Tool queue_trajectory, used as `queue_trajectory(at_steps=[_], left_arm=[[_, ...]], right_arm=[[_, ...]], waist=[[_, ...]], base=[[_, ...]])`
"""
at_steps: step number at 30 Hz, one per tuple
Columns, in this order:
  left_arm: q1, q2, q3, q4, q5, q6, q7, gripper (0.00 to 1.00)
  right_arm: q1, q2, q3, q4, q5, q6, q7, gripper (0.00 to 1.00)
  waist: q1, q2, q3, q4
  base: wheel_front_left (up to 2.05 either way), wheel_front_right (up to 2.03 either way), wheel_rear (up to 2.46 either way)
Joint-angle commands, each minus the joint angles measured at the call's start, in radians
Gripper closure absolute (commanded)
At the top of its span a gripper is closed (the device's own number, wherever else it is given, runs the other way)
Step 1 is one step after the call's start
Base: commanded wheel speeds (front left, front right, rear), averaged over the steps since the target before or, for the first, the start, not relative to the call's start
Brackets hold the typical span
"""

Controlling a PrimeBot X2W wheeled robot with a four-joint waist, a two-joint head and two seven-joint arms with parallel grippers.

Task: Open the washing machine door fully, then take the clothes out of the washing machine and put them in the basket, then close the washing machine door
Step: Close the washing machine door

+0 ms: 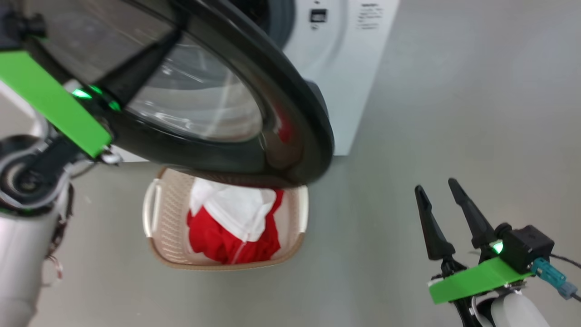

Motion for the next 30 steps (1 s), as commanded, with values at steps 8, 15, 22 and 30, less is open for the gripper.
queue_trajectory(at_steps=[8, 15, 22, 30], left_arm=[[-0.124, 0.097, -0.008, 0.099, 0.009, -0.007, -0.141, 1.0], [-0.128, 0.117, -0.071, 0.129, -0.025, -0.007, -0.205, 1.0], [-0.085, 0.135, -0.131, 0.118, -0.063, -0.007, -0.238, 1.0], [0.023, 0.153, -0.162, 0.072, -0.118, -0.007, -0.284, 1.0]], right_arm=[[-0.046, 0.007, 0.026, -0.023, 0.001, 0.006, -0.006, 0.0], [-0.04, 0.009, 0.02, -0.022, 0.0, 0.006, -0.006, 0.0], [-0.028, 0.009, 0.018, -0.02, -0.006, 0.006, -0.006, 0.0], [-0.009, 0.009, 0.025, -0.012, -0.011, 0.006, -0.006, 0.0]], waist=[[0.0, 0.0, 0.06, -0.101], [0.0, 0.0, 0.048, -0.104], [0.0, 0.0, 0.019, -0.072], [0.0, 0.0, -0.024, -0.04]], base=[[0.0, 0.0, 0.0], [0.0, 0.0, 0.0], [0.0, 0.0, 0.0], [0.0, 0.0, 0.0]])
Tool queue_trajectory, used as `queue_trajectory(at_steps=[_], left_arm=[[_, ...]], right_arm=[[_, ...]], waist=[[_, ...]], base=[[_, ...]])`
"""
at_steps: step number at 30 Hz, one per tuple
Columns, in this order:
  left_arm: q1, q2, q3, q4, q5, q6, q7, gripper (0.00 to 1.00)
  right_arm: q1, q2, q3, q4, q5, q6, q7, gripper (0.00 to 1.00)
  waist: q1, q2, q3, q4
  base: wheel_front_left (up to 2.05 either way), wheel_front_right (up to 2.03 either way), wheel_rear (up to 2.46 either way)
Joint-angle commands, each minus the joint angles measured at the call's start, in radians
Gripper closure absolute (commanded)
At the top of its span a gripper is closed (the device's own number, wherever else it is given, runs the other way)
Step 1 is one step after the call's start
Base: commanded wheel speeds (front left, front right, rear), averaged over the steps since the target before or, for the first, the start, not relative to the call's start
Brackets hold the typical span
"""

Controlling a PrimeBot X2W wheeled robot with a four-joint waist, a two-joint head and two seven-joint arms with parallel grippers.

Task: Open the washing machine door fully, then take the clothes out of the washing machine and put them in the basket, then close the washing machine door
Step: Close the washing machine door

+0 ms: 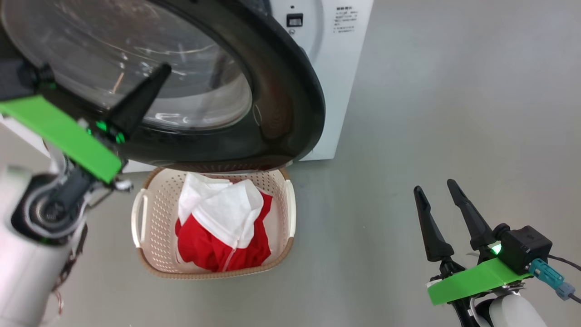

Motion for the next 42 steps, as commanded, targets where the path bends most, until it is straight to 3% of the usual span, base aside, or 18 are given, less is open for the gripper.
queue_trajectory(at_steps=[1, 4, 6, 8, 14, 18, 20, 29, 35, 42], left_arm=[[0.019, 0.058, 0.035, -0.034, -0.011, -0.007, -0.018, 0.97], [0.084, 0.067, 0.028, -0.06, -0.016, -0.007, -0.049, 0.85], [0.13, 0.074, 0.018, -0.072, -0.009, -0.007, -0.075, 0.69], [0.174, 0.08, 0.005, -0.077, 0.0, -0.007, -0.103, 0.6], [0.276, 0.084, -0.019, -0.075, 0.001, -0.007, -0.179, 0.5], [0.351, 0.086, -0.027, -0.07, -0.006, -0.007, -0.242, 0.22], [0.386, 0.098, -0.039, -0.057, 0.016, -0.007, -0.279, 0.0], [0.524, 0.105, -0.068, -0.005, 0.031, -0.007, -0.419, 0.0], [0.592, 0.102, -0.076, 0.055, 0.152, -0.007, -0.45, 0.0], [0.685, 0.007, 0.082, 0.086, 0.335, -0.007, -0.452, 0.0]], right_arm=[[0.004, 0.0, 0.028, -0.02, -0.012, 0.006, -0.006, 0.0], [0.017, -0.003, 0.027, -0.018, -0.012, 0.006, -0.006, 0.0], [0.025, -0.006, 0.026, -0.019, -0.011, 0.006, -0.006, 0.0], [0.033, -0.009, 0.023, -0.019, -0.011, 0.006, -0.006, 0.0], [0.045, -0.01, 0.018, -0.019, -0.011, 0.006, -0.006, 0.0], [0.053, -0.013, 0.019, -0.017, -0.01, 0.006, -0.006, 0.0], [0.056, -0.017, 0.019, -0.015, -0.008, 0.006, -0.006, 0.0], [0.098, -0.034, -0.001, -0.015, -0.002, 0.006, -0.006, 0.0], [0.125, -0.034, -0.017, -0.009, 0.001, 0.006, -0.006, 0.0], [0.155, -0.033, -0.035, -0.01, 0.002, 0.006, -0.006, 0.0]], waist=[[0.0, 0.0, -0.02, 0.015], [0.0, 0.0, -0.038, 0.026], [0.0, 0.0, -0.046, 0.033], [0.0, 0.0, -0.052, 0.043], [0.0, 0.0, -0.066, 0.064], [0.0, 0.0, -0.077, 0.076], [0.0, 0.0, -0.083, 0.078], [0.0, 0.0, -0.111, 0.071], [0.0, 0.0, -0.14, 0.05], [0.0, 0.0, -0.17, 0.029]], base=[[0.0, 0.0, 0.0], [0.0, 0.0, 0.0], [0.0, 0.0, 0.0], [0.0, 0.0, 0.0], [0.0, 0.0, 0.0], [0.0, 0.0, 0.0], [0.0, 0.0, 0.0], [0.0, 0.0, 0.0], [0.0, 0.0, 0.0], [0.0, 0.0, 0.0]])
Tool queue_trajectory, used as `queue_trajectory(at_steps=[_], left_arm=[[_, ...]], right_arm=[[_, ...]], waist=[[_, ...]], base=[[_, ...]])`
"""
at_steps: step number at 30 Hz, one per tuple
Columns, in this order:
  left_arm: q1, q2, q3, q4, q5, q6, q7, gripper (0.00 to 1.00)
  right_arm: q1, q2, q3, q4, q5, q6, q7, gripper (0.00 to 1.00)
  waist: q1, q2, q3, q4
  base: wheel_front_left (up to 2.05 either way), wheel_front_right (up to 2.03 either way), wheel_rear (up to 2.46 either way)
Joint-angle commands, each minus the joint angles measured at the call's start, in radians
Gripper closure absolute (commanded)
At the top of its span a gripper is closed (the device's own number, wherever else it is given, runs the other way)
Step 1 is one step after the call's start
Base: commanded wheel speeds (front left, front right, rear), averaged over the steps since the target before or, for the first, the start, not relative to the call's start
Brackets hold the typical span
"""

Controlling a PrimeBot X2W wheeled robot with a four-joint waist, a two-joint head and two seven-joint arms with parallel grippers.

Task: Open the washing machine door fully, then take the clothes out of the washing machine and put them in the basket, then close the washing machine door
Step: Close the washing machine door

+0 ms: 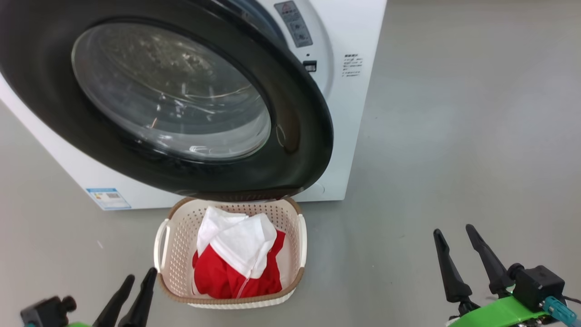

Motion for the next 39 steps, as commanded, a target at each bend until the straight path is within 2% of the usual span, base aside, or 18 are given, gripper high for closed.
queue_trajectory(at_steps=[1, 11, 12, 22, 33, 39], left_arm=[[0.016, 0.006, 0.083, -0.013, 0.058, -0.006, -0.012, 0.0], [0.124, -0.132, 0.312, -0.041, 0.363, -0.006, -0.012, 0.0], [0.124, -0.132, 0.312, -0.041, 0.363, -0.006, -0.012, 0.0], [0.201, -0.258, 0.476, -0.123, 0.64, -0.006, -0.012, 0.0], [0.247, -0.323, 0.525, -0.182, 0.825, -0.006, -0.012, 0.0], [0.26, -0.351, 0.538, -0.19, 0.862, -0.006, -0.012, 0.0]], right_arm=[[0.011, -0.013, 0.012, -0.024, 0.001, 0.006, -0.006, 0.0], [0.041, -0.021, -0.006, -0.03, 0.0, 0.006, -0.006, 0.0], [0.041, -0.021, -0.006, -0.03, 0.0, 0.006, -0.006, 0.0], [0.063, -0.025, -0.014, -0.031, 0.001, 0.006, -0.006, 0.0], [0.073, -0.027, -0.02, -0.034, 0.001, 0.006, -0.006, 0.0], [0.081, -0.024, -0.024, -0.037, 0.0, 0.006, -0.006, 0.0]], waist=[[0.0, 0.0, -0.016, -0.012], [0.0, 0.0, -0.047, -0.024], [0.0, 0.0, -0.047, -0.024], [0.0, 0.0, -0.081, -0.026], [0.0, 0.0, -0.093, -0.03], [0.0, 0.0, -0.096, -0.029]], base=[[0.0, 0.0, 0.0], [0.0, 0.0, 0.0], [0.0, 0.0, 0.0], [0.0, 0.0, 0.0], [0.0, 0.0, 0.0], [0.0, 0.0, 0.0]])
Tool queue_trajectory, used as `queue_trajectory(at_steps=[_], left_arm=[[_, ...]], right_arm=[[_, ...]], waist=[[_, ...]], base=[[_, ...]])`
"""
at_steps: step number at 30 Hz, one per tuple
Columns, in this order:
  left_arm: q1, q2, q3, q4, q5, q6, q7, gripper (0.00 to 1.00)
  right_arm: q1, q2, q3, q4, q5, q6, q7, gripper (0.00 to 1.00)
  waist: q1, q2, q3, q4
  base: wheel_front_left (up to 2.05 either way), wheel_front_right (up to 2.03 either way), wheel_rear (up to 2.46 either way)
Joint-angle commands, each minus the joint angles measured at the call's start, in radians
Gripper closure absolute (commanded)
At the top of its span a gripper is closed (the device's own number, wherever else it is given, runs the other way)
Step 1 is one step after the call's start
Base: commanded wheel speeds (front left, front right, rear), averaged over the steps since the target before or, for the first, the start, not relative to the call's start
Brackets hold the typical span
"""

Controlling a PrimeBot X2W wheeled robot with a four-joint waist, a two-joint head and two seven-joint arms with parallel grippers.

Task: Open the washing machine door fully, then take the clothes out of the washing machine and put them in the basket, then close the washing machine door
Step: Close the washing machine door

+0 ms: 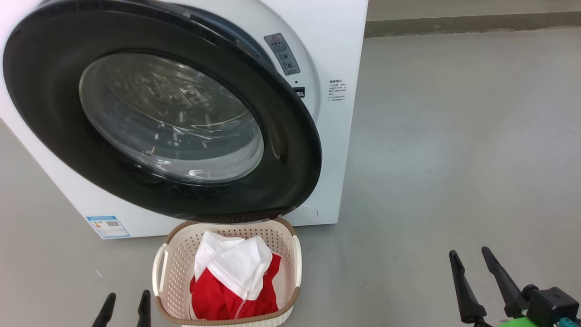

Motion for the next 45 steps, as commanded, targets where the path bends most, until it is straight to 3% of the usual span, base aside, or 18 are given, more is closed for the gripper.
queue_trajectory(at_steps=[1, 21, 22, 23, 26, 36, 45], left_arm=[[-0.018, 0.003, 0.043, -0.029, 0.015, -0.005, -0.012, 0.0], [-0.021, -0.004, 0.028, -0.032, 0.029, -0.005, -0.012, 0.0], [-0.022, -0.005, 0.025, -0.032, 0.03, -0.005, -0.012, 0.0], [-0.023, -0.006, 0.022, -0.033, 0.03, -0.005, -0.012, 0.0], [-0.026, -0.007, 0.009, -0.034, 0.033, -0.005, -0.012, 0.0], [-0.024, -0.021, -0.022, -0.042, 0.036, -0.005, -0.012, 0.0], [-0.045, -0.038, -0.05, -0.054, 0.036, -0.005, -0.012, 0.0]], right_arm=[[-0.001, -0.014, 0.018, -0.027, 0.0, 0.006, -0.006, 0.0], [-0.001, -0.011, 0.019, -0.034, -0.001, 0.006, -0.006, 0.0], [-0.002, -0.01, 0.02, -0.035, 0.0, 0.006, -0.006, 0.15], [-0.004, -0.01, 0.022, -0.035, 0.001, 0.006, -0.006, 0.4], [-0.009, -0.011, 0.028, -0.038, 0.007, 0.006, -0.006, 1.0], [-0.084, -0.019, 0.094, -0.032, 0.025, 0.006, -0.006, 1.0], [-0.216, -0.029, 0.159, -0.001, 0.039, 0.006, -0.006, 1.0]], waist=[[0.0, 0.0, 0.0, 0.002], [0.0, 0.0, 0.005, 0.017], [0.0, 0.0, 0.005, 0.021], [0.0, 0.0, 0.005, 0.025], [0.0, 0.0, 0.005, 0.043], [0.0, 0.0, 0.008, 0.135], [0.0, 0.0, 0.036, 0.258]], base=[[0.0, 0.0, 0.0], [0.0, 0.0, 0.0], [0.0, 0.0, 0.0], [0.0, 0.0, 0.0], [0.0, 0.0, 0.0], [0.0, 0.0, 0.0], [0.0, 0.0, 0.0]])
